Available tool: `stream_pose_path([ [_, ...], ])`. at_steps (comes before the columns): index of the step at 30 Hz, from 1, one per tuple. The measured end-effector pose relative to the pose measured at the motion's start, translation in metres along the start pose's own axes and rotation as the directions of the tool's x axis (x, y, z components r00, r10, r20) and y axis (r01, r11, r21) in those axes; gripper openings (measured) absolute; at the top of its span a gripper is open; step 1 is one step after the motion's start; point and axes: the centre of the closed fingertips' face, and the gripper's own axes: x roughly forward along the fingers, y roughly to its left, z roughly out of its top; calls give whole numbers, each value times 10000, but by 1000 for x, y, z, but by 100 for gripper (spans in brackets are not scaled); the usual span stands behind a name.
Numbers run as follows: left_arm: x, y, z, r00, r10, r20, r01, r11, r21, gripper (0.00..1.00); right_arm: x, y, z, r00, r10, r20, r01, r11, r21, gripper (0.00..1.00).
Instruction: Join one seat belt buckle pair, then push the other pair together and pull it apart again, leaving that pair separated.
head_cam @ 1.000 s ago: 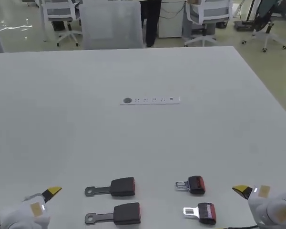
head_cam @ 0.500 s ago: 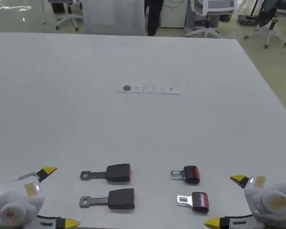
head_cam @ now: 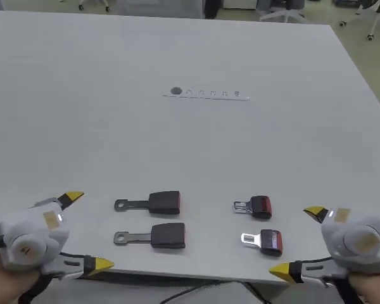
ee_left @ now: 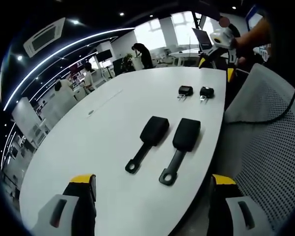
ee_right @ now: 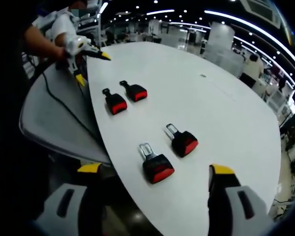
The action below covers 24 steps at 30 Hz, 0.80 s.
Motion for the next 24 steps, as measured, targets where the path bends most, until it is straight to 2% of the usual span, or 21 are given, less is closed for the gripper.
stream_pose_path([
  [6, 0, -2, 1, 10000, -72, -4, 72, 9999, -74, 97, -3, -4, -1, 10000, -43, -3, 43, 10000, 20, 89],
  [15, 1, -5, -2, 9996, -183, -234, 182, 9998, -50, 97, -3, -6, -2, 9999, -15, -110, 13, 9998, -197, 89],
  [24, 3, -10, -5, 9972, -536, -522, 536, 9986, -11, 97, -2, -9, -9, 9993, 120, -342, -129, 9995, -275, 82],
])
